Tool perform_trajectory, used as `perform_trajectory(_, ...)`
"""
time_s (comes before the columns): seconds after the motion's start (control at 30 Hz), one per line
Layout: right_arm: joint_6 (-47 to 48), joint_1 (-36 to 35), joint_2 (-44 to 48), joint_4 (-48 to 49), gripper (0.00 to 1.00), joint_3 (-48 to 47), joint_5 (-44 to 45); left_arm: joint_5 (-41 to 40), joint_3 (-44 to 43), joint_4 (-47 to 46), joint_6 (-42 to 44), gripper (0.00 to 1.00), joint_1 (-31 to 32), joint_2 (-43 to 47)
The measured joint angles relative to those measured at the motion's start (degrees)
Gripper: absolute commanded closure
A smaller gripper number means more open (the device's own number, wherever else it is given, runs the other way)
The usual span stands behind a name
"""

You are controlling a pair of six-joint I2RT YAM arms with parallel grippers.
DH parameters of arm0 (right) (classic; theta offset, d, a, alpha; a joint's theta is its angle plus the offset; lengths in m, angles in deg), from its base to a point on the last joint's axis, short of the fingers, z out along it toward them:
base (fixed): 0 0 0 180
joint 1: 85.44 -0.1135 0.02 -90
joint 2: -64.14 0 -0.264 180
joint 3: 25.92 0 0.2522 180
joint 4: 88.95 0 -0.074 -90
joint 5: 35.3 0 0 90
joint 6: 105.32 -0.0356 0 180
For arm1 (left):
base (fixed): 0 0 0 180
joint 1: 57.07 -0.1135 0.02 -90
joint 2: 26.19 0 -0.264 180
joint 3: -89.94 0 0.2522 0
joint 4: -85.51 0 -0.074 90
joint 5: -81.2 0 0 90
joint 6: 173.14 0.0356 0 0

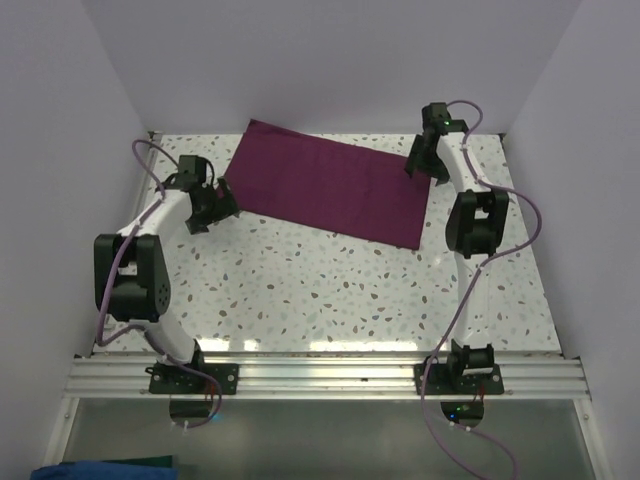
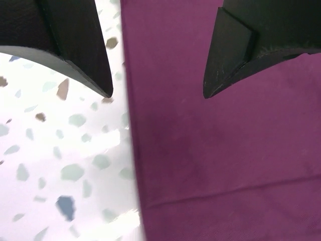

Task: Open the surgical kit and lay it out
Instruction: Open the surgical kit at the center of the board.

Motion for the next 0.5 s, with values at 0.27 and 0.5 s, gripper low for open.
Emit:
perform_trajectory(0.27, -0.83, 3.58, -4.17, 4.11, 0.32, -3.56, 0.7, 2.86, 7.04, -2.32, -0.02, 0.07, 0.0, 8.39)
perform_trajectory(0.5, -2.49, 3.41, -5.42, 9.99, 0.37, -3.58, 0.57, 3.45, 9.35, -2.25, 0.37, 0.08, 0.0, 8.44)
